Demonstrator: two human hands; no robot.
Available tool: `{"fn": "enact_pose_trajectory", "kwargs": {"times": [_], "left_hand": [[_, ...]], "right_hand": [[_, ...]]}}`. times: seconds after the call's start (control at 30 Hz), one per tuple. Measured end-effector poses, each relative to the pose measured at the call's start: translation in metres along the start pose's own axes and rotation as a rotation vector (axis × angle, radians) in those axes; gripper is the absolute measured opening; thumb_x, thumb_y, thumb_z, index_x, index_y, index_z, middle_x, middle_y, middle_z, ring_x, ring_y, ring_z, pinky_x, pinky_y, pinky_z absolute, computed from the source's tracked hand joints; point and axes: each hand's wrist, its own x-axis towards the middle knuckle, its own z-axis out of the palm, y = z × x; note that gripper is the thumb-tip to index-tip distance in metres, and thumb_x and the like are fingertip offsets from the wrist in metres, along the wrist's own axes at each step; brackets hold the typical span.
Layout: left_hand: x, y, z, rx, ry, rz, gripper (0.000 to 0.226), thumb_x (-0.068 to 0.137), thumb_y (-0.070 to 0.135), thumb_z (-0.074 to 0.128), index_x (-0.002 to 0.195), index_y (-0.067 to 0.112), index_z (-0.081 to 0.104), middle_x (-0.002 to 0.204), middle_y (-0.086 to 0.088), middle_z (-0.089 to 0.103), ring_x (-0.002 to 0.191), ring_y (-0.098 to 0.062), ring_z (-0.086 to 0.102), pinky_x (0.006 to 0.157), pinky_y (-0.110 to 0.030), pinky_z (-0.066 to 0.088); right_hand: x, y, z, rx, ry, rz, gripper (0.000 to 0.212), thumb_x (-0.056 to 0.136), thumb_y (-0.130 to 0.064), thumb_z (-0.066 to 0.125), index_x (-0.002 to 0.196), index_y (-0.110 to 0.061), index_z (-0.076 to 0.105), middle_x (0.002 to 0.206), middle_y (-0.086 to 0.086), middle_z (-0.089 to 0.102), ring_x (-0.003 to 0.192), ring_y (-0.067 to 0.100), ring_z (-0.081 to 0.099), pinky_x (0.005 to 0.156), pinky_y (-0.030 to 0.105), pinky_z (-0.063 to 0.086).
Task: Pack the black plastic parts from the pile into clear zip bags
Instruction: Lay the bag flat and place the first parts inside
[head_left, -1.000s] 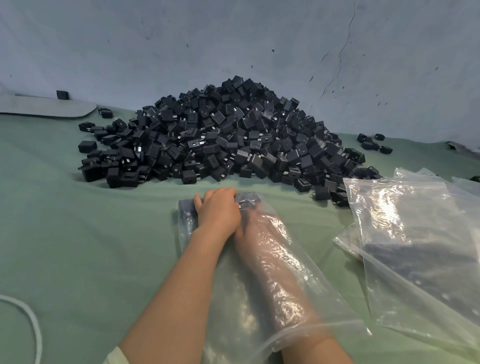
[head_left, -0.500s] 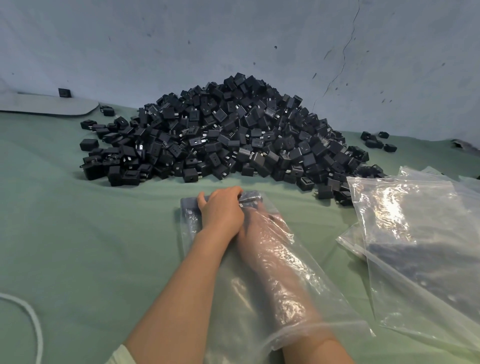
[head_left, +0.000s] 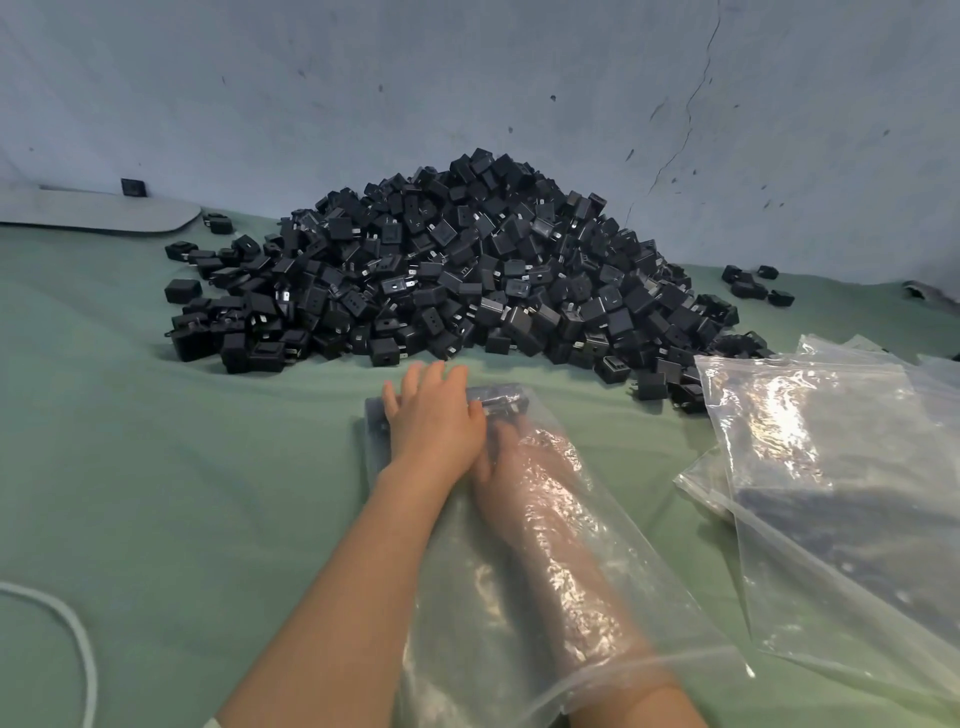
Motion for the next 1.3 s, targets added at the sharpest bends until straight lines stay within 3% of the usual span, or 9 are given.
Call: {"fn": "enact_pose_trajectory", "kwargs": {"times": [0.17, 0.3, 0.47, 0.63, 0.77, 0.97, 1.1, 1.2, 1.3], "left_hand": [[-0.023, -0.03, -0.026, 0.078, -0.14, -0.186, 0.05, 0.094, 0.046, 0.042, 0.138, 0.022, 0.038, 0.156, -0.007, 0.016, 0.144, -0.029, 0.008, 0.114, -0.05, 0.007], [-0.038, -0.049, -0.033, 0.056, -0.208, -0.229, 0.061, 0.095, 0.045, 0.038, 0.148, 0.021, 0.018, 0.156, -0.006, 0.013, 0.143, -0.029, 0.012, 0.114, -0.048, 0.011], [-0.037, -0.052, -0.029, 0.018, -0.032, -0.261, 0.039, 0.096, 0.036, 0.04, 0.129, 0.015, 0.039, 0.136, -0.007, 0.047, 0.126, -0.03, 0.038, 0.106, -0.044, 0.027], [-0.028, -0.052, -0.021, 0.0, 0.034, -0.283, 0.059, 0.088, 0.055, 0.051, 0.133, 0.02, 0.038, 0.136, -0.005, 0.041, 0.123, -0.029, 0.039, 0.101, -0.042, 0.028], [-0.024, -0.05, -0.012, -0.04, 0.081, -0.285, 0.059, 0.087, 0.056, 0.051, 0.134, 0.022, 0.04, 0.137, -0.002, 0.041, 0.124, -0.027, 0.038, 0.102, -0.042, 0.025], [-0.022, -0.056, -0.009, -0.116, 0.097, -0.312, 0.053, 0.091, 0.047, 0.05, 0.138, 0.024, 0.04, 0.14, 0.0, 0.042, 0.126, -0.026, 0.038, 0.105, -0.041, 0.022], [-0.022, -0.055, -0.008, -0.121, 0.102, -0.307, 0.051, 0.092, 0.044, 0.05, 0.138, 0.024, 0.039, 0.14, 0.0, 0.042, 0.126, -0.026, 0.038, 0.106, -0.041, 0.022], [-0.023, -0.055, -0.008, -0.119, 0.107, -0.306, 0.051, 0.092, 0.044, 0.049, 0.139, 0.025, 0.039, 0.141, 0.0, 0.042, 0.127, -0.026, 0.038, 0.106, -0.041, 0.022], [-0.023, -0.055, -0.008, -0.112, 0.106, -0.307, 0.051, 0.092, 0.044, 0.049, 0.139, 0.025, 0.039, 0.141, 0.0, 0.041, 0.127, -0.025, 0.038, 0.107, -0.04, 0.022]], "right_hand": [[-0.017, -0.01, 0.013, 0.315, 0.119, -0.063, 0.049, 0.089, -0.002, 0.059, 0.135, 0.0, 0.042, 0.123, -0.001, 0.047, 0.109, -0.007, 0.042, 0.093, 0.004, 0.033], [-0.011, -0.011, 0.008, 0.121, -0.009, -0.039, 0.058, 0.093, -0.016, 0.057, 0.143, -0.003, 0.03, 0.14, 0.001, 0.035, 0.127, 0.022, 0.043, 0.086, 0.01, 0.025], [-0.01, -0.012, 0.013, 0.151, -0.048, -0.018, 0.066, 0.097, -0.02, 0.053, 0.149, -0.002, 0.016, 0.159, 0.006, 0.001, 0.144, 0.022, 0.021, 0.106, 0.022, 0.017], [-0.01, -0.009, 0.016, 0.146, 0.017, -0.028, 0.05, 0.096, -0.019, 0.053, 0.138, 0.0, 0.035, 0.127, 0.01, 0.045, 0.119, 0.024, 0.048, 0.093, 0.022, 0.035], [-0.009, -0.008, 0.001, -0.254, -0.023, -0.065, 0.046, 0.097, -0.036, 0.046, 0.137, -0.015, 0.038, 0.118, 0.01, 0.053, 0.112, 0.029, 0.054, 0.091, 0.038, 0.042], [-0.018, -0.013, 0.021, 0.28, -0.022, -0.124, 0.033, 0.096, -0.005, 0.049, 0.129, -0.006, 0.052, 0.134, 0.009, 0.051, 0.128, 0.022, 0.046, 0.107, 0.038, 0.036], [-0.015, -0.01, 0.022, 0.308, -0.031, -0.174, 0.037, 0.095, -0.007, 0.051, 0.132, -0.009, 0.051, 0.149, -0.006, 0.031, 0.145, 0.021, 0.021, 0.112, 0.044, 0.033], [-0.017, -0.011, 0.023, 0.256, 0.02, -0.199, 0.031, 0.095, -0.013, 0.053, 0.126, -0.013, 0.055, 0.13, -0.029, 0.014, 0.148, 0.017, 0.005, 0.117, 0.046, 0.024], [-0.018, -0.012, 0.023, 0.233, 0.032, -0.208, 0.033, 0.095, -0.013, 0.051, 0.128, -0.015, 0.053, 0.132, -0.028, 0.019, 0.146, 0.014, 0.009, 0.114, 0.03, 0.021]]}}
